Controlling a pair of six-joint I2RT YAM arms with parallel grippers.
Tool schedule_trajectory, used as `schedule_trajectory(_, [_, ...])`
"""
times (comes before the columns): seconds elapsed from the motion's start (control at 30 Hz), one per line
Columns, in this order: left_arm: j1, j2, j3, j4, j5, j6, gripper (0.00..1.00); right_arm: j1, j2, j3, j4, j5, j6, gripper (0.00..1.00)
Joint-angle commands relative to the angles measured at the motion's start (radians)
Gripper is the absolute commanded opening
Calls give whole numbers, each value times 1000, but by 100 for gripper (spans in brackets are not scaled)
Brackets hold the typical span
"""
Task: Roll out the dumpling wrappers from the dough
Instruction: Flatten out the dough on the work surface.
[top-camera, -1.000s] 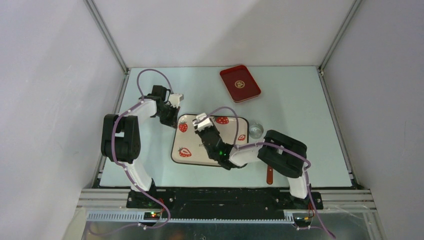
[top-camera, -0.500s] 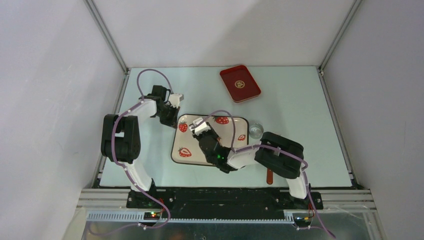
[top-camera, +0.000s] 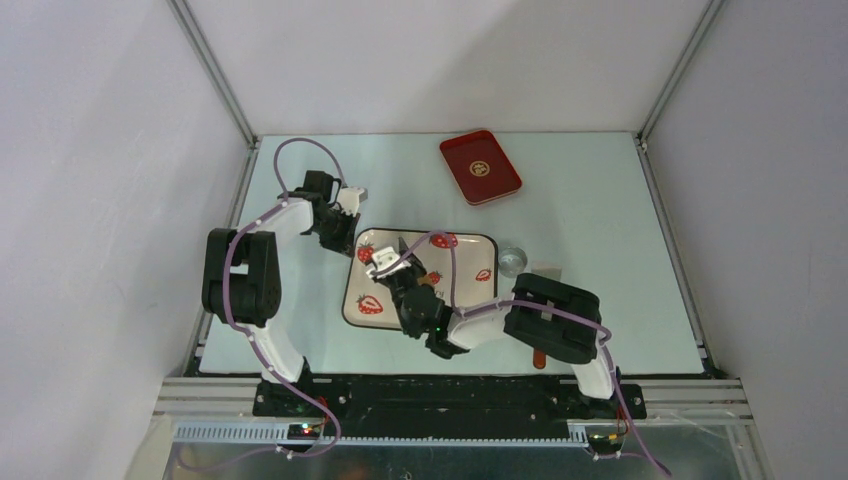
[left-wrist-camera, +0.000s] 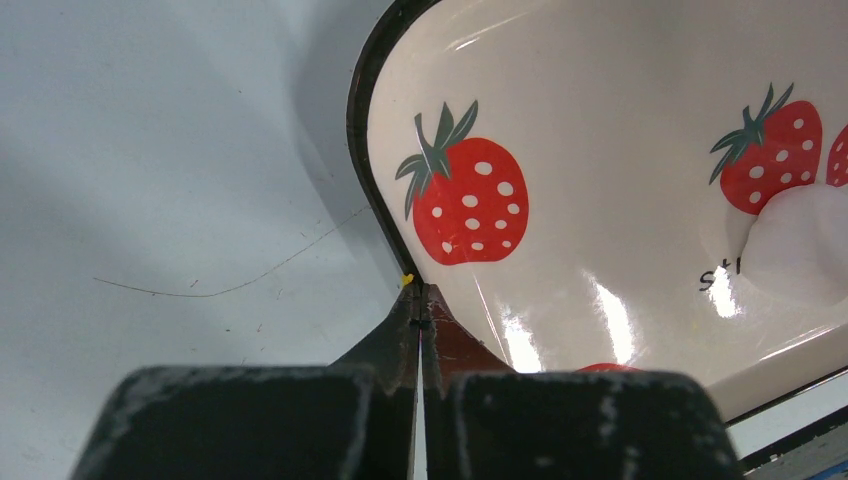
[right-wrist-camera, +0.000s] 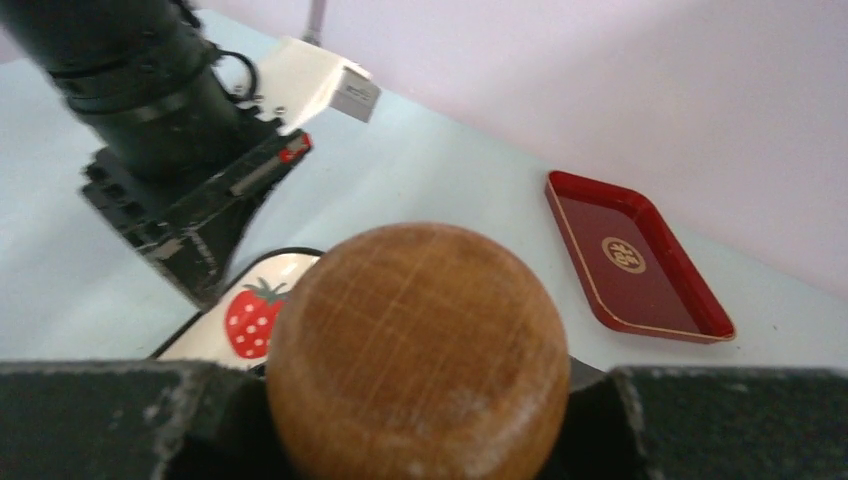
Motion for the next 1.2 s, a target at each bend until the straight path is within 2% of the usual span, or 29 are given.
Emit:
schedule_trajectory(0.0, [-10, -38, 1, -27, 34, 21, 0, 43, -34, 3, 49, 8, 25, 0])
schedule_trajectory(0.27, [-10, -48, -2, -26, 41, 22, 0, 36, 14, -7, -77, -11, 142, 0])
schedule_trajectory(0.47, [-10, -51, -5, -27, 47, 22, 0, -22, 22, -7, -303, -62, 304, 0])
schedule_trajectory(0.57, [-9, -52, -4, -28, 51, 22, 0, -33, 17, -6, -328, -93, 324, 0])
schedule_trajectory(0.77, [-11, -46, -2, -27, 54, 22, 0, -2, 53, 0, -238, -74, 229, 0])
schedule_trajectory(0.97, [-10, -49, -1, -27, 52, 22, 0, -1, 91, 63, 142, 22, -93, 0])
schedule_trajectory(1.07, [-10, -46, 1, -27, 51, 20, 0, -2, 44, 66, 169, 21, -119, 0])
schedule_trajectory(1.17, [-10, -48, 2, -27, 49, 20, 0, 9, -5, 53, 86, 0, -60, 0])
